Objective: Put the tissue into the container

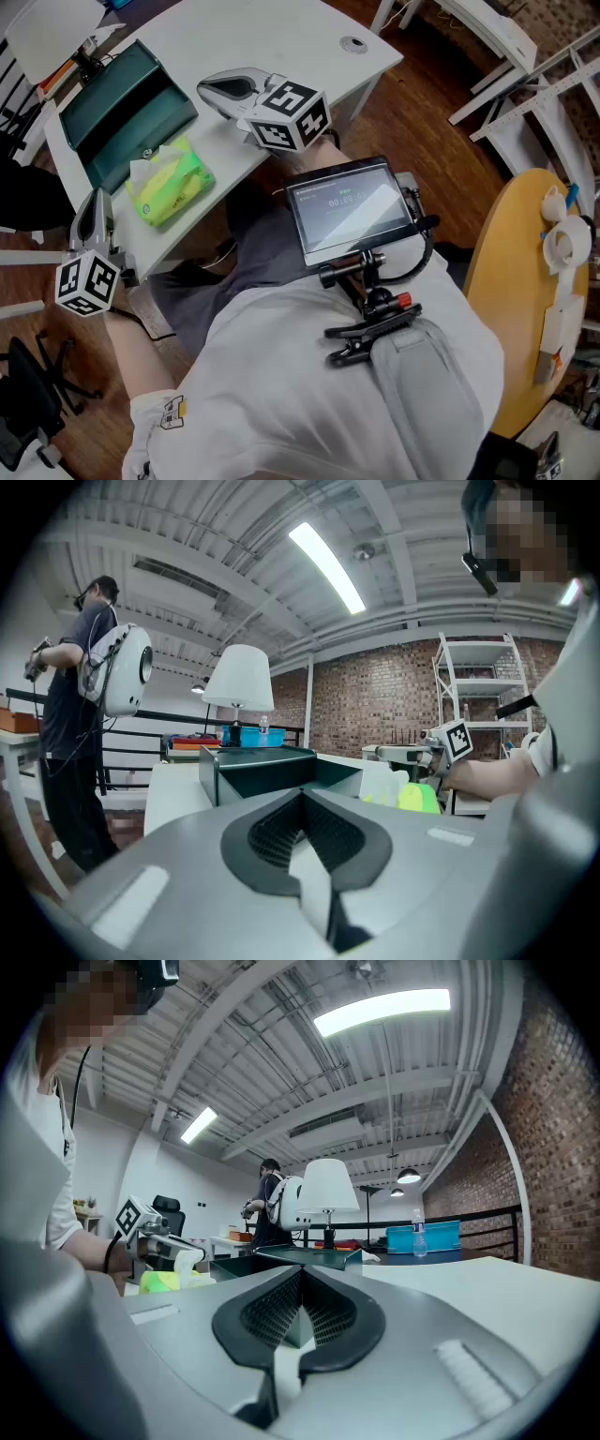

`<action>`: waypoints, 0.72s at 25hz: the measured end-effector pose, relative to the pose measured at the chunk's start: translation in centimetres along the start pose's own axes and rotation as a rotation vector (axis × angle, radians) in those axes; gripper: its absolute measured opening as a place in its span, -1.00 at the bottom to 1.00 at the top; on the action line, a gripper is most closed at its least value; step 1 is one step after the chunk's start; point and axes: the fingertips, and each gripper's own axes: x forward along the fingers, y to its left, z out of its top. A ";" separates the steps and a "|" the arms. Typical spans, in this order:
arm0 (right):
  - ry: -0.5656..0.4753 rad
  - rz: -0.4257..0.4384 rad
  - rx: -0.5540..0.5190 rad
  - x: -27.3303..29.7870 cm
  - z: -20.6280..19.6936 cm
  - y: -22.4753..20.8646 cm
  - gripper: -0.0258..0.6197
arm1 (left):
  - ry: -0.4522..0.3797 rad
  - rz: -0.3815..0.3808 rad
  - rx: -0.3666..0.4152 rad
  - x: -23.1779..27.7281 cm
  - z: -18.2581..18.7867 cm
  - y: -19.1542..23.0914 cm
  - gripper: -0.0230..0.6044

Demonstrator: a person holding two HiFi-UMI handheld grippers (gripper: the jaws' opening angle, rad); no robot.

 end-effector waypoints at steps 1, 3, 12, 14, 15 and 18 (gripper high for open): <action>0.000 -0.001 0.001 -0.1 0.0 0.0 -0.92 | 0.001 -0.002 0.000 0.0 0.0 0.0 -0.93; 0.001 -0.004 0.003 -0.2 0.0 0.0 -0.92 | 0.004 -0.007 -0.001 0.1 0.0 -0.1 -0.93; -0.042 0.134 -0.034 -1.2 1.3 1.9 -0.82 | 0.007 -0.020 -0.004 0.5 -0.2 -0.5 -0.93; -0.007 0.260 -0.043 -1.2 1.5 3.9 -0.63 | 0.008 -0.039 -0.003 0.6 -0.3 -0.7 -0.93; 0.029 0.341 -0.054 -1.2 1.4 5.3 -0.49 | 0.009 -0.061 -0.001 0.6 -0.3 -0.9 -0.93; 0.168 0.567 -0.126 -1.5 0.0 9.4 0.00 | 0.015 -0.210 0.022 0.3 -0.5 -2.7 -0.69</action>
